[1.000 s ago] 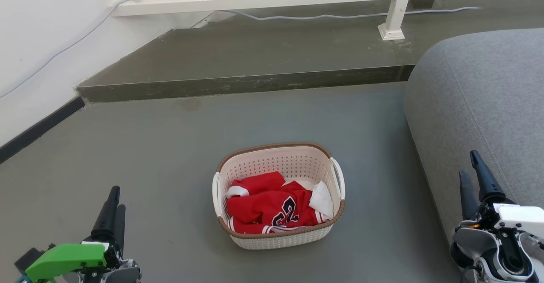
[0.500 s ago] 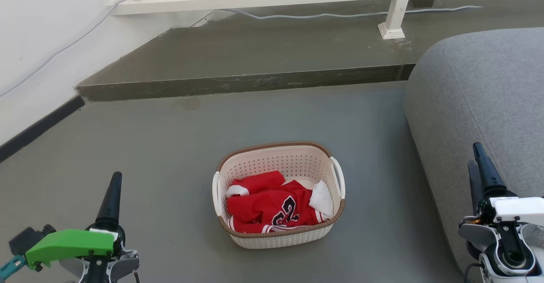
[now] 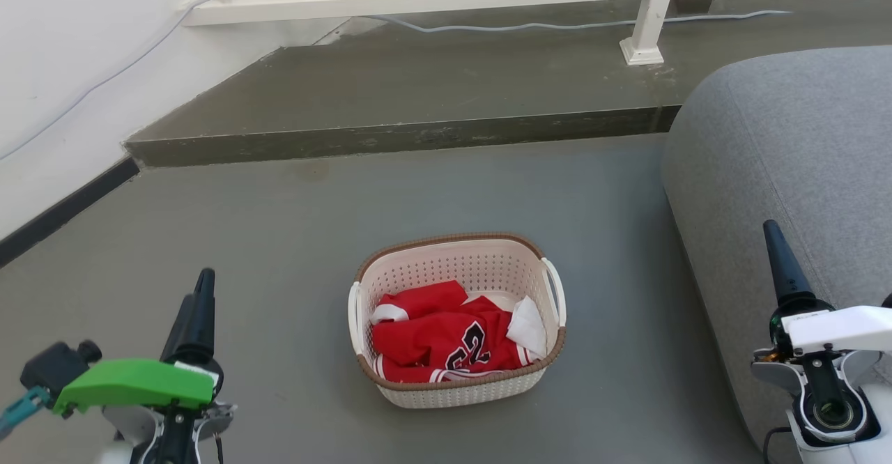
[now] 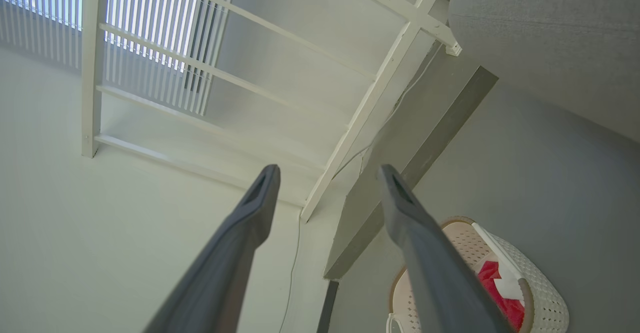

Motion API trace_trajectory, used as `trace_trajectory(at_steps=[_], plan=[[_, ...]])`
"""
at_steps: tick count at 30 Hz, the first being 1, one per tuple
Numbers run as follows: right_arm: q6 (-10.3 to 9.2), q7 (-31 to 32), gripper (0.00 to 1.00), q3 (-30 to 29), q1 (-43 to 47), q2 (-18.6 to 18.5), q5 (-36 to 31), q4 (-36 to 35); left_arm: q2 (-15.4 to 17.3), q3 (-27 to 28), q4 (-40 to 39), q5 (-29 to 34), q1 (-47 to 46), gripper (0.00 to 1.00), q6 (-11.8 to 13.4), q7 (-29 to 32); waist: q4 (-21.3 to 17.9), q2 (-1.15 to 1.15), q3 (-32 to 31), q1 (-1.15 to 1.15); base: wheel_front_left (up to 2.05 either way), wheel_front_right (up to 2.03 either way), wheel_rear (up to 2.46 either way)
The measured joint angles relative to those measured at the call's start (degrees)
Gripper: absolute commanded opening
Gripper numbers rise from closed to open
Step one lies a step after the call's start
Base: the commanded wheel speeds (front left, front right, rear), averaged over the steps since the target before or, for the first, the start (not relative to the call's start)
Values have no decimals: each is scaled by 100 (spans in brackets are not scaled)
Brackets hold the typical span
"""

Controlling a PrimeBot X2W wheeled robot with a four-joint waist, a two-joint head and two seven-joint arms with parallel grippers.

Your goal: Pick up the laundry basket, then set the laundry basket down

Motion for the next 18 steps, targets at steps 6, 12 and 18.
trace_trajectory(at_steps=[6,12,18], plan=[[-73,-103,100,114,-27,-89,-584,-43,35,-78,-162,622,-140,100,104,-91,0,0,-1,0,0,0,0],[-167,-197,100,238,-132,-167,-1245,-181,58,-197,-293,1261,-157,100,241,-175,-2,0,1,0,0,0,0],[-266,-281,100,379,-144,-244,-1859,-271,80,-323,-403,1878,-171,100,347,-261,-5,0,5,0,0,0,0]])
